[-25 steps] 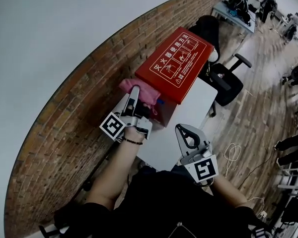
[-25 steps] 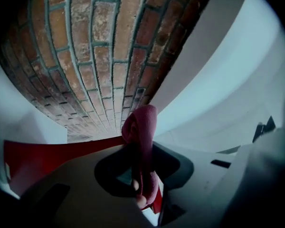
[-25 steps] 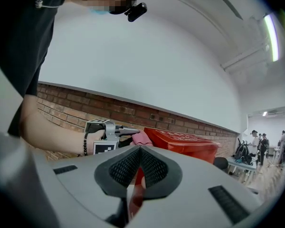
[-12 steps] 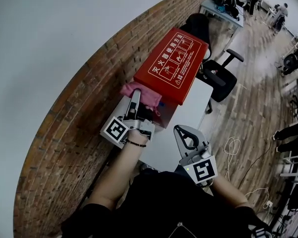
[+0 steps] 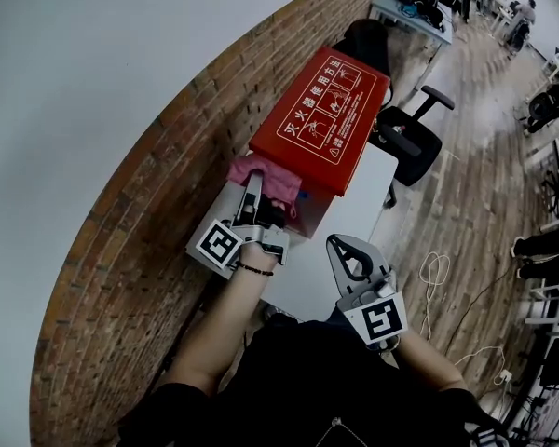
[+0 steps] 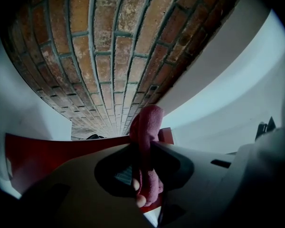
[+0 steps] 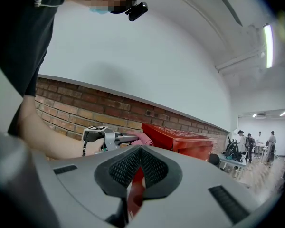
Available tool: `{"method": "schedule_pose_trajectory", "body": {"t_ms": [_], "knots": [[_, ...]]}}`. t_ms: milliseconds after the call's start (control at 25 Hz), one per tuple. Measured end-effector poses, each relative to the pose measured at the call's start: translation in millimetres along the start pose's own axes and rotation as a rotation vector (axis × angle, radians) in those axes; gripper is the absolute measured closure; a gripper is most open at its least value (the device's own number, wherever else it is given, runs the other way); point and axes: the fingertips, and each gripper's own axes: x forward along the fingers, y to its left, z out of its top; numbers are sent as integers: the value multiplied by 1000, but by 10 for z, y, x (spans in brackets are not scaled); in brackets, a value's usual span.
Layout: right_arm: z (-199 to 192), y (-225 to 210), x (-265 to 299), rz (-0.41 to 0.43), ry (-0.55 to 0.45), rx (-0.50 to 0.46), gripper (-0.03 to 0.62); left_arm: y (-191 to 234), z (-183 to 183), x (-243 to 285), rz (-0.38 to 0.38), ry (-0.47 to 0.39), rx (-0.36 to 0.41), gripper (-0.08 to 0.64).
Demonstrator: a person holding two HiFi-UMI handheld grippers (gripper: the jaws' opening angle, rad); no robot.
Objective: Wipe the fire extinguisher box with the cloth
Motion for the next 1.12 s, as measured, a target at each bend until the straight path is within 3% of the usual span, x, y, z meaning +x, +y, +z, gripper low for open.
{"method": "schedule_pose_trajectory", "body": {"t_ms": [1120], "knots": [[-141,-87,25,-42,29,26,572,522,-80,-182,68,27,57,428]]}}
